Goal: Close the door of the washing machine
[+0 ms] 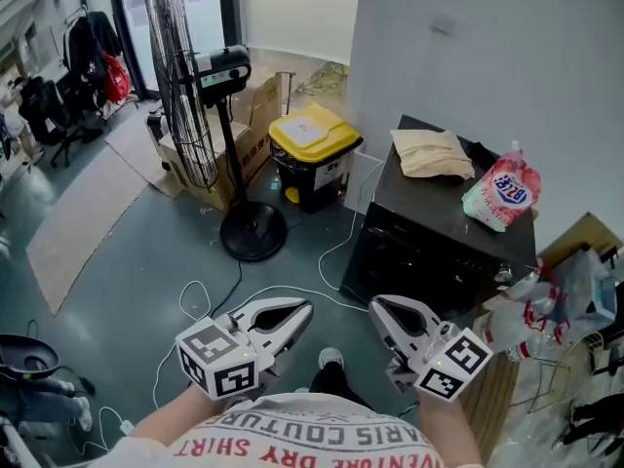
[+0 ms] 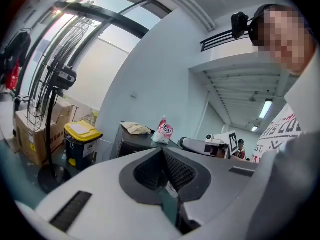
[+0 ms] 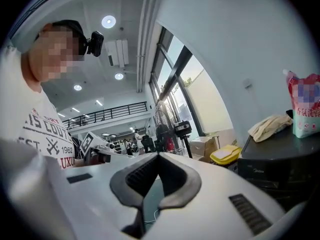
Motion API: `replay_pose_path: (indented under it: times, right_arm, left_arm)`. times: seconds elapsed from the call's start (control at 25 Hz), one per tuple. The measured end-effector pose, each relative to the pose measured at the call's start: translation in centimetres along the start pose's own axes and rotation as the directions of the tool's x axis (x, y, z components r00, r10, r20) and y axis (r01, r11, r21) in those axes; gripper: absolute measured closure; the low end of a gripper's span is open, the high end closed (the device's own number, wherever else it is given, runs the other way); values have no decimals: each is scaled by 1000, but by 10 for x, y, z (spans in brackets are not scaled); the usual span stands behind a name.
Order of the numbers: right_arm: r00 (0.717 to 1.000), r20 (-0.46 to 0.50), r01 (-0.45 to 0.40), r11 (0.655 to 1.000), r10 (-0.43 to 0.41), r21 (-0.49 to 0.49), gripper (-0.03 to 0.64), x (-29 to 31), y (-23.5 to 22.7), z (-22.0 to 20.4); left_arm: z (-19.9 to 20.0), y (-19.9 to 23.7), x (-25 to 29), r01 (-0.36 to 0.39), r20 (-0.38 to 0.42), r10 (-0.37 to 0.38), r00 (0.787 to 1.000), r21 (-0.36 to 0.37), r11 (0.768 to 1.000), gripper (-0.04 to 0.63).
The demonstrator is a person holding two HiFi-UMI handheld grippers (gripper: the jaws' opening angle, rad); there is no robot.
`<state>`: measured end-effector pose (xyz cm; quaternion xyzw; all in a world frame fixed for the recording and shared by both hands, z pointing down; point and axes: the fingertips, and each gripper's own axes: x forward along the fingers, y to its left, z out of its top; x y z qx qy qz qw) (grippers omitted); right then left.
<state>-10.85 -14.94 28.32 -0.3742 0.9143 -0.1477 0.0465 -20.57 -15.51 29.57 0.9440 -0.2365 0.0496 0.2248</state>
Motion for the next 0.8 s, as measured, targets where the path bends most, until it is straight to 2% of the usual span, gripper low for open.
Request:
replay_pose_path:
  times: [0.8]
  right_arm:
    - [1000,-15,-4,1000,4,26,597,6,-1,-10]
  left_arm:
    - [-8,6,2,10,-19,-10,1000,-13,1000,568]
